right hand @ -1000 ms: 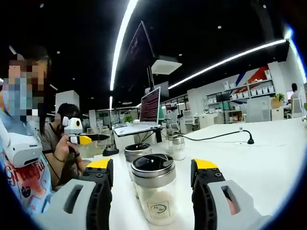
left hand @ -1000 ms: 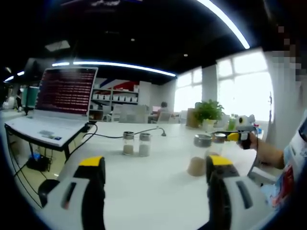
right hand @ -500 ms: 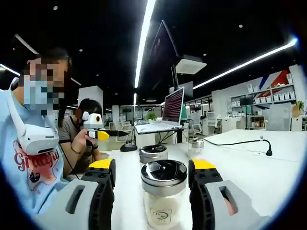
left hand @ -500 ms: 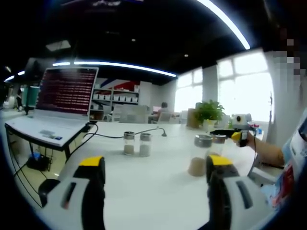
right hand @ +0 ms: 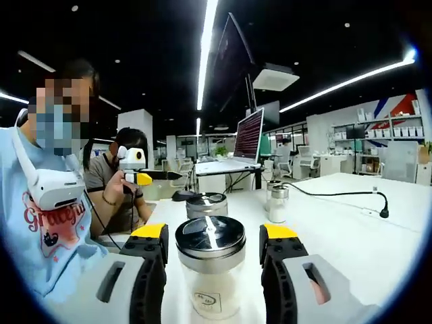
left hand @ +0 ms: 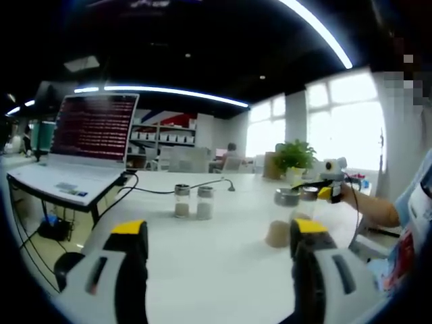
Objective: Rotate the seasoning bottle until the label or dispensing opening points toward the visible target arrow and the bottle remains upright within the marked orientation range
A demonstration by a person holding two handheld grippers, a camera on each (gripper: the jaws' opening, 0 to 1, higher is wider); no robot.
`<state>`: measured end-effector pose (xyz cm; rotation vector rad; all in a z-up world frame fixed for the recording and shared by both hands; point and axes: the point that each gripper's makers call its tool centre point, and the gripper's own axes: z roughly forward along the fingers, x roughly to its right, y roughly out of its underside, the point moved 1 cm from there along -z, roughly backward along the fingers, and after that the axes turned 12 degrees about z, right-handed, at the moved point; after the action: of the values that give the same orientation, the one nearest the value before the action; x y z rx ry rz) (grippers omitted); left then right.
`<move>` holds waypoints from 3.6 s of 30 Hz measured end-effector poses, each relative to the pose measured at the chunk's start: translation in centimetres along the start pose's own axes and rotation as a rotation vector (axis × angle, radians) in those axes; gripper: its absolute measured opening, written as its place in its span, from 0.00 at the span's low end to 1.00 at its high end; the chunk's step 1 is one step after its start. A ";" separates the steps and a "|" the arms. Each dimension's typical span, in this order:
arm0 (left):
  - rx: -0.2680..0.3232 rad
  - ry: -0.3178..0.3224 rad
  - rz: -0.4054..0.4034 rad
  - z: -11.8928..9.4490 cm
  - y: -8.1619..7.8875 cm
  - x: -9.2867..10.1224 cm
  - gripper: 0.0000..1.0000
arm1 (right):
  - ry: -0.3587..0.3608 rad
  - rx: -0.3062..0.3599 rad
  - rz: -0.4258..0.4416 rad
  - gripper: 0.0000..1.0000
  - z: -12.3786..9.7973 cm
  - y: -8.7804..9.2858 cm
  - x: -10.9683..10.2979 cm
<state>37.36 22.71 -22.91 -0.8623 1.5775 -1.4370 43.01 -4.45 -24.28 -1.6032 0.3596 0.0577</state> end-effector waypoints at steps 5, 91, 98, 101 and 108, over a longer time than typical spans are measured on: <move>0.000 0.006 0.005 -0.1 0.0 0.2 0.92 | -0.031 0.029 0.023 0.47 0.2 -0.1 -0.5; -0.017 0.004 -0.009 0.1 0.4 0.1 0.91 | 0.479 0.096 -0.009 0.40 0.3 -0.5 0.4; -0.014 0.011 -0.007 0.1 0.3 0.4 0.91 | 0.533 0.121 -0.018 0.40 0.2 -0.5 0.7; -0.015 0.008 -0.008 0.0 0.4 0.3 0.91 | 0.570 0.123 -0.017 0.40 0.2 -0.5 0.7; -0.014 0.010 -0.009 0.0 0.4 0.3 0.91 | 0.640 0.133 -0.024 0.40 0.1 -0.5 0.7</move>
<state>37.22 22.48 -23.35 -0.8732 1.5945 -1.4401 43.80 -4.48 -23.98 -1.4632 0.8186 -0.4983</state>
